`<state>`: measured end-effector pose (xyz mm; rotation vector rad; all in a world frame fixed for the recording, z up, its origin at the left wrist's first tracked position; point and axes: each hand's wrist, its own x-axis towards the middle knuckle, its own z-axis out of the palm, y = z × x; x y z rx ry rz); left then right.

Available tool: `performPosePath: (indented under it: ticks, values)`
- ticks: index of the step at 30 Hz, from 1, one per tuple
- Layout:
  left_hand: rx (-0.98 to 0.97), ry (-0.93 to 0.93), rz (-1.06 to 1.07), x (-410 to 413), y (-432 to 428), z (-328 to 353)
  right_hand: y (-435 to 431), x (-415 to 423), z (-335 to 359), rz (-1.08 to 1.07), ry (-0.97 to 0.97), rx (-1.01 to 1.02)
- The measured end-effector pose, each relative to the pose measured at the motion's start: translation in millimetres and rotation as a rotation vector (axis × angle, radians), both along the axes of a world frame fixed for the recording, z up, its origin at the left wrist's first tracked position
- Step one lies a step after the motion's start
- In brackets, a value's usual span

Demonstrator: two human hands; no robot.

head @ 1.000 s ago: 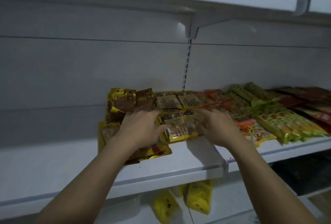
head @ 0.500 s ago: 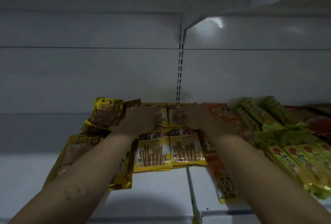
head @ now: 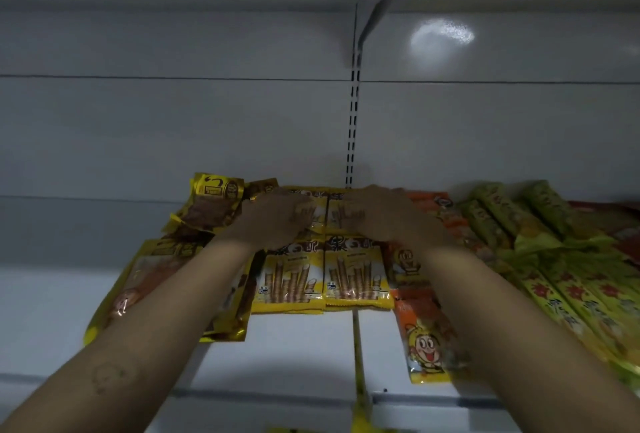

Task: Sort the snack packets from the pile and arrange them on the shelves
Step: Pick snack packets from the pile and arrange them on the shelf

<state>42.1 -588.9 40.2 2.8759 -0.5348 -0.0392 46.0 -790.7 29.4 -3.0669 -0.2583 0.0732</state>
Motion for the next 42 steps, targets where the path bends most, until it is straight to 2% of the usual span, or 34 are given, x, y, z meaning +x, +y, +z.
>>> performPosePath:
  ticks: [3, 7, 11, 16, 21, 31, 42]
  values:
    - [0.030, 0.035, -0.074, -19.3, 14.4, -4.4, 2.2, -44.8, 10.4, 0.075, 0.027, 0.082]
    - [0.223, -0.029, -0.222, -54.6, 32.1, -17.3, 10.5, -84.7, -2.3, 0.145, 0.083, -0.053]
    - [0.334, -0.090, -0.210, -59.8, 29.6, -33.0, 13.2, -85.6, -18.4, 0.159, 0.047, -0.082]
    - [0.342, -0.206, -0.228, -50.2, 32.8, -47.8, 11.9, -83.2, -33.6, 0.159, -0.010, -0.104]
    - [0.336, -0.132, -0.247, -51.9, 38.6, -45.7, 11.8, -86.1, -39.9, 0.153, -0.052, -0.087]
    - [0.352, -0.193, -0.245, -59.1, 39.3, -48.9, 17.6, -89.5, -38.5, 0.106, -0.039, -0.056]
    - [0.135, -0.247, -0.374, -56.9, -11.1, -25.3, -22.2, -125.5, -2.9, -0.165, -0.106, 0.048]
